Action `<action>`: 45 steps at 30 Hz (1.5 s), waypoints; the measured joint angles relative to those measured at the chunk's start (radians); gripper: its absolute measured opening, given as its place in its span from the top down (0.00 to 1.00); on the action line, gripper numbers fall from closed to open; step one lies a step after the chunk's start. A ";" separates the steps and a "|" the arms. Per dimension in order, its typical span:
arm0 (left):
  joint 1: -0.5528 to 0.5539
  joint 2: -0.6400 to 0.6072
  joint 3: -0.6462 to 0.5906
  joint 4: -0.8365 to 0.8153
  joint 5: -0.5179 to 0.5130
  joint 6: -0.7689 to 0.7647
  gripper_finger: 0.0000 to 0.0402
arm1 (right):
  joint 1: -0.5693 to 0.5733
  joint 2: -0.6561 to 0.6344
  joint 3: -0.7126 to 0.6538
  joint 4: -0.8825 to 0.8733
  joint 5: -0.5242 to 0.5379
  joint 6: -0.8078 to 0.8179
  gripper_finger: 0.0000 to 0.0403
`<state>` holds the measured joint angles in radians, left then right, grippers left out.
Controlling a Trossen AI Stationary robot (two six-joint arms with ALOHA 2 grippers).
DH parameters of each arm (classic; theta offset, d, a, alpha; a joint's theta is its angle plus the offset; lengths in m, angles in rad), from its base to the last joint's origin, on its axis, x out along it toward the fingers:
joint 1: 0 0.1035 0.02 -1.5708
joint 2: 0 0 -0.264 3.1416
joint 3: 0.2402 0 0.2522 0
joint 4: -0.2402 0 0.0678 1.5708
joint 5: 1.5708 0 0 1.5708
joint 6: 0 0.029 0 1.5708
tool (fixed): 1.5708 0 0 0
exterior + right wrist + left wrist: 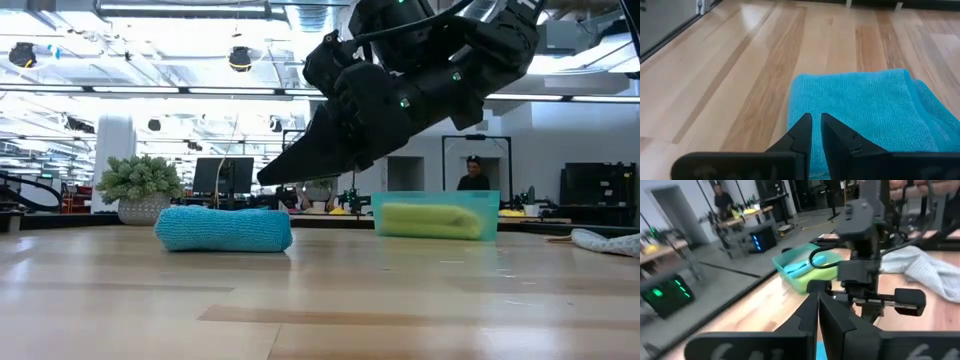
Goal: Fold microfiber towels
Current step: Fold the blue towel
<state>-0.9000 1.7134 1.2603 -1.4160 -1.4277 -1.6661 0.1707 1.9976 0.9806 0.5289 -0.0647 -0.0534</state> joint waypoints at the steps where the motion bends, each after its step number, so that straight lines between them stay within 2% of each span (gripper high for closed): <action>1: -0.001 -0.033 -0.044 0.044 0.003 -0.014 0.99 | 0.000 0.000 0.000 -0.002 0.000 0.001 0.84; 4: 0.002 -0.121 -0.170 0.225 0.021 -0.007 1.00 | 0.000 0.000 0.000 0.000 0.000 0.017 0.84; 7: 0.008 -0.203 -0.256 0.403 0.137 0.102 1.00 | 0.000 0.000 0.000 -0.008 0.000 0.027 0.84; 9: 0.033 -0.260 -0.295 0.532 0.305 0.179 1.00 | 0.000 0.000 0.000 -0.015 0.000 0.028 0.84; 12: 0.091 -0.319 -0.332 0.684 0.668 0.325 1.00 | 0.000 0.000 0.000 -0.032 0.000 0.049 0.84; 14: 0.127 -0.327 -0.351 0.733 0.825 0.365 1.00 | 0.000 0.000 0.000 -0.038 -0.001 0.054 0.84; 15: 0.143 -0.326 -0.354 0.747 0.843 0.360 1.00 | 0.000 0.000 0.000 -0.041 -0.003 0.054 0.84; 17: 0.158 -0.327 -0.360 0.807 0.785 0.415 1.00 | 0.000 0.000 0.000 -0.041 -0.014 0.055 0.84; 21: 0.175 -0.323 -0.369 0.946 0.574 0.782 1.00 | 0.001 0.000 0.000 -0.039 -0.016 0.056 0.84; 24: 0.214 -0.324 -0.398 0.988 0.481 0.907 1.00 | 0.004 0.000 0.000 -0.042 -0.016 0.062 0.84; 26: 0.248 -0.322 -0.465 1.097 0.501 0.970 1.00 | 0.007 0.000 0.000 -0.042 -0.017 0.061 0.84; 31: 0.303 -0.321 -0.710 1.597 0.639 1.184 1.00 | 0.006 0.000 0.000 -0.042 -0.019 0.056 0.84; 36: 0.344 -0.321 -0.897 1.965 0.667 1.308 1.00 | 0.006 0.000 0.000 -0.041 -0.019 0.044 0.84; 40: 0.402 -0.321 -0.960 2.043 0.729 1.310 1.00 | 0.006 0.000 0.000 -0.028 -0.019 0.018 0.84; 45: 0.459 -0.321 -0.965 2.045 0.831 1.328 1.00 | 0.006 0.000 0.000 -0.009 -0.018 -0.025 0.84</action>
<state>-0.4405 1.3926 0.2955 0.6289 -0.5971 -0.3385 0.1764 1.9980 0.9806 0.5198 -0.0826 -0.0783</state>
